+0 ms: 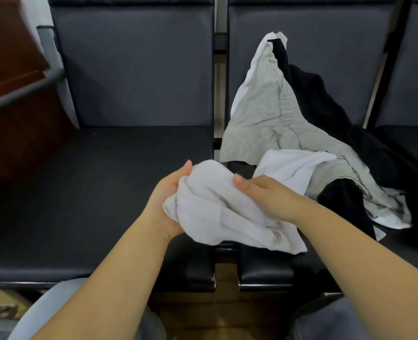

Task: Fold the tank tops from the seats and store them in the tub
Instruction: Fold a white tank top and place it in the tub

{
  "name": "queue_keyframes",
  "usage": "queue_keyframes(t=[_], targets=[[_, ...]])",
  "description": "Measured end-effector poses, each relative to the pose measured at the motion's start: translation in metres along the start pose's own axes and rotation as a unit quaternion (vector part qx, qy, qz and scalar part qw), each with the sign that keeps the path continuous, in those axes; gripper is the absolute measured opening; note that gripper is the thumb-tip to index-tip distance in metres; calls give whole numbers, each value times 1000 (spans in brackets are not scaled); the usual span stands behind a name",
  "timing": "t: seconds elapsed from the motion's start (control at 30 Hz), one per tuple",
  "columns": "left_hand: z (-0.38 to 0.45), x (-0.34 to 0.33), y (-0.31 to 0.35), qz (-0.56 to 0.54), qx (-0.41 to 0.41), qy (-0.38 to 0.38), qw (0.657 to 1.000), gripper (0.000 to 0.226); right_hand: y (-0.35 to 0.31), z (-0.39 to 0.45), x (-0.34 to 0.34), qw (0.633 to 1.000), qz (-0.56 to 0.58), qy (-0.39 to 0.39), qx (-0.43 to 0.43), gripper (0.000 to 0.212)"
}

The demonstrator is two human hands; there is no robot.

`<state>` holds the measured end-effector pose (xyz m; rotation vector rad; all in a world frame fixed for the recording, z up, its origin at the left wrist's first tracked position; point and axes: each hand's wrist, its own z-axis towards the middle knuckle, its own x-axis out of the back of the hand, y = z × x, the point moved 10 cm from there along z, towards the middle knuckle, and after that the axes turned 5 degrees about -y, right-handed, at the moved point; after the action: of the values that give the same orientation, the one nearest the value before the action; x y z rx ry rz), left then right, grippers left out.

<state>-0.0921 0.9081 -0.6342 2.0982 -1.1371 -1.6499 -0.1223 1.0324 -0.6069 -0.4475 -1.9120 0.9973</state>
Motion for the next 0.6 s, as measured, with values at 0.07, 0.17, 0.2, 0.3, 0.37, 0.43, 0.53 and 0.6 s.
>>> queue_keyframes(t=[0.07,0.17,0.2,0.3,0.37,0.43,0.53,0.6], targets=[[-2,4,2,29,3,-11,1000,57,-2,-7,-12,990,124,-69,-11,86],[-7,0,1,73,8,-40,996,54,-26,-27,-43,874,426,-233,25,66],[-8,1,1,84,7,-36,996,49,-37,-35,-52,840,465,-275,48,60],[-12,10,3,126,8,0,992,41,-44,-42,-64,819,463,-325,93,52],[-16,13,2,151,19,13,988,49,-33,-29,-52,852,455,-251,68,58],[-21,17,0,189,30,21,981,48,-25,-23,-31,881,438,-167,68,44],[-31,15,-12,241,79,3,967,45,-18,-19,-6,881,457,-102,69,52],[-36,9,-22,263,104,-47,958,55,-10,-15,-1,880,464,-77,56,80]])
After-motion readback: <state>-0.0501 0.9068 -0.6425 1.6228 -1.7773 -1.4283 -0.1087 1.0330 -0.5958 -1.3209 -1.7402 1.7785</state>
